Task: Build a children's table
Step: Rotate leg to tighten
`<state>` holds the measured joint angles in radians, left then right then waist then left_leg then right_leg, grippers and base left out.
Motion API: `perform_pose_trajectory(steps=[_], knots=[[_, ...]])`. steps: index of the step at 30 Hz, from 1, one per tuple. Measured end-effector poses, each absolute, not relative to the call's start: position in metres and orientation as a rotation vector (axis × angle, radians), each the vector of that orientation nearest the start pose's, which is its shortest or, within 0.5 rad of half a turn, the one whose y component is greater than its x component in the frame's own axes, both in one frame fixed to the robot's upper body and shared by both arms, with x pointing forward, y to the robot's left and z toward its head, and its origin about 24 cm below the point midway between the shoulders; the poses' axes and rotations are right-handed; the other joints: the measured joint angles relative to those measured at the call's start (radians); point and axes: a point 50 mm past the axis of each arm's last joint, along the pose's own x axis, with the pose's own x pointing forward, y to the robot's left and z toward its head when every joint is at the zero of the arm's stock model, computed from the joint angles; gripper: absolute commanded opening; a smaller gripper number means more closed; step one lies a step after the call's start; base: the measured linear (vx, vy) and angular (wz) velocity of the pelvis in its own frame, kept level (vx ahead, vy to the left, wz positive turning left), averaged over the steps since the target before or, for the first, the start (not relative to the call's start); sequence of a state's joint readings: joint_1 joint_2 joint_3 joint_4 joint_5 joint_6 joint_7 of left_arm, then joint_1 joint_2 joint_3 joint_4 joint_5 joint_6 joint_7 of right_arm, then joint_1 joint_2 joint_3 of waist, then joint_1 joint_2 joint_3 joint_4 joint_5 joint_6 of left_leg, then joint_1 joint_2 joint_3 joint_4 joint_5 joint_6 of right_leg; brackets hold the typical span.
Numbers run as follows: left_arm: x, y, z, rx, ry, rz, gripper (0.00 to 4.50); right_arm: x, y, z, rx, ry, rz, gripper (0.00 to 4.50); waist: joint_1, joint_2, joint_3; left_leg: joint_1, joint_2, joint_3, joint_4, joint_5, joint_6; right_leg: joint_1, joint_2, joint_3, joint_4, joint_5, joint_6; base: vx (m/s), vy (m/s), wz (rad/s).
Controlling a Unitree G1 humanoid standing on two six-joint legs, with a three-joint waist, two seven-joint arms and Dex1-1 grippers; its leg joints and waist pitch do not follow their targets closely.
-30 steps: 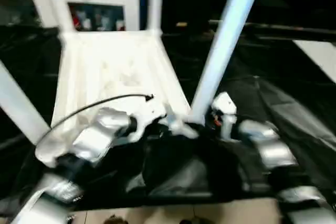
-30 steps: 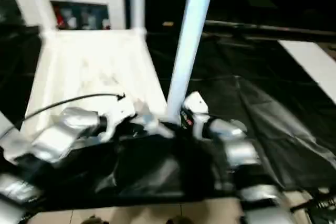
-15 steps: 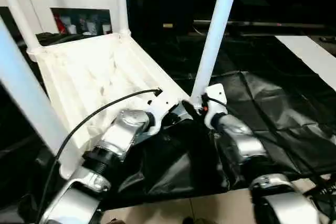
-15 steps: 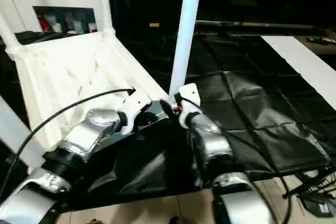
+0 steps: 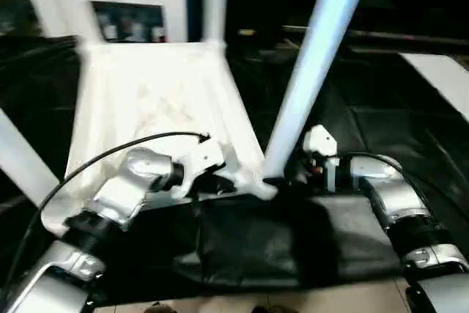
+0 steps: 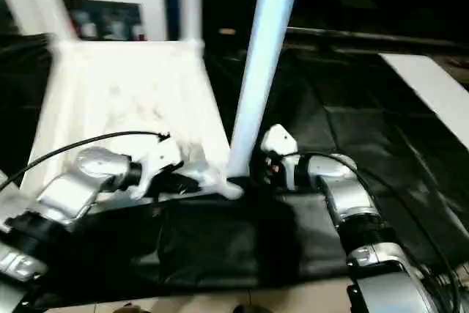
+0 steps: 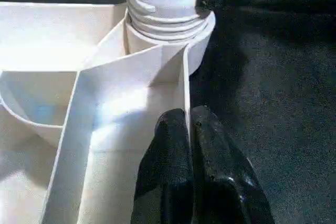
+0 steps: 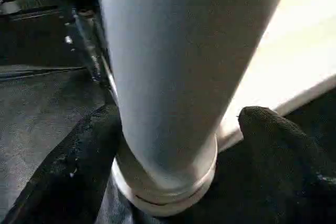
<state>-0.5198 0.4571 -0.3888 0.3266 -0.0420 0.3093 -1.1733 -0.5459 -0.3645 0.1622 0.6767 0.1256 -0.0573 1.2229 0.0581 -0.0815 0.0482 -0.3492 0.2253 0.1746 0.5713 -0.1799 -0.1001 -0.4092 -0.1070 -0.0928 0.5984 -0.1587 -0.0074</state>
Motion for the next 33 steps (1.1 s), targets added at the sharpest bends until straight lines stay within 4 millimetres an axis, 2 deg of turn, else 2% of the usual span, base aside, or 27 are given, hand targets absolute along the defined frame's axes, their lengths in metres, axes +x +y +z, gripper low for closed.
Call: perform_pose_trajectory(steps=[10,12,16,17,22,25,28,33], knots=[[0.298,0.133,0.059,0.421,0.522,-1.352,0.00,0.312,-0.153,0.047,-0.231,0.299,1.303,3.86,0.004,0.001,0.000,0.001,0.003,-0.002,0.000,0.001,-0.002,0.000,0.006,0.002,0.003,-0.006,-0.002,0.000,0.000,0.00],[0.298,0.133,0.059,0.422,0.521,-1.349,0.00,0.311,-0.153,0.046,-0.228,0.304,1.302,3.59,0.004,0.001,0.000,0.000,0.003,-0.003,0.000,0.001,-0.002,0.000,0.007,0.002,0.004,-0.006,-0.002,0.000,0.000,0.00],[0.299,0.134,0.059,0.420,0.521,-1.346,0.00,0.311,-0.149,0.044,-0.211,0.304,1.307,3.33,0.003,0.001,0.000,0.000,0.004,-0.005,0.000,0.001,-0.002,0.000,0.010,0.005,0.004,-0.006,-0.002,0.000,0.000,0.00],[0.299,0.135,0.059,0.420,0.519,-1.346,0.00,0.311,-0.149,0.044,-0.208,0.305,1.307,3.10,0.003,0.002,0.000,0.000,0.004,-0.005,0.000,0.001,-0.002,0.000,0.012,0.006,0.004,-0.006,-0.002,0.000,0.000,0.00],[0.299,0.136,0.058,0.419,0.519,-1.344,0.00,0.310,-0.147,0.042,-0.197,0.303,1.306,2.76,0.002,0.004,-0.001,0.001,0.005,-0.005,0.000,0.001,-0.002,0.000,0.013,0.007,0.004,-0.005,-0.002,0.000,0.000,0.00],[0.300,0.136,0.058,0.419,0.518,-1.342,0.00,0.308,-0.147,0.039,-0.168,0.294,1.288,2.71,0.003,0.005,-0.001,0.001,0.005,-0.005,0.000,0.001,-0.002,0.000,0.014,0.008,0.004,-0.005,-0.002,0.000,0.000,0.00],[0.302,0.132,0.055,0.402,0.509,-1.309,0.00,0.305,-0.145,0.032,-0.125,0.283,1.218,2.68,0.002,0.008,-0.004,0.002,0.005,-0.005,0.000,0.001,-0.002,0.002,0.014,0.008,0.004,-0.005,-0.002,0.000,0.000,0.00],[0.312,0.120,0.049,0.390,0.482,-1.166,0.00,0.312,-0.133,0.023,-0.058,0.279,0.995,2.67,-0.005,0.010,-0.006,0.008,0.002,-0.006,0.000,0.001,-0.002,0.004,0.014,0.011,0.002,-0.007,0.001,0.000,0.000,0.00]])
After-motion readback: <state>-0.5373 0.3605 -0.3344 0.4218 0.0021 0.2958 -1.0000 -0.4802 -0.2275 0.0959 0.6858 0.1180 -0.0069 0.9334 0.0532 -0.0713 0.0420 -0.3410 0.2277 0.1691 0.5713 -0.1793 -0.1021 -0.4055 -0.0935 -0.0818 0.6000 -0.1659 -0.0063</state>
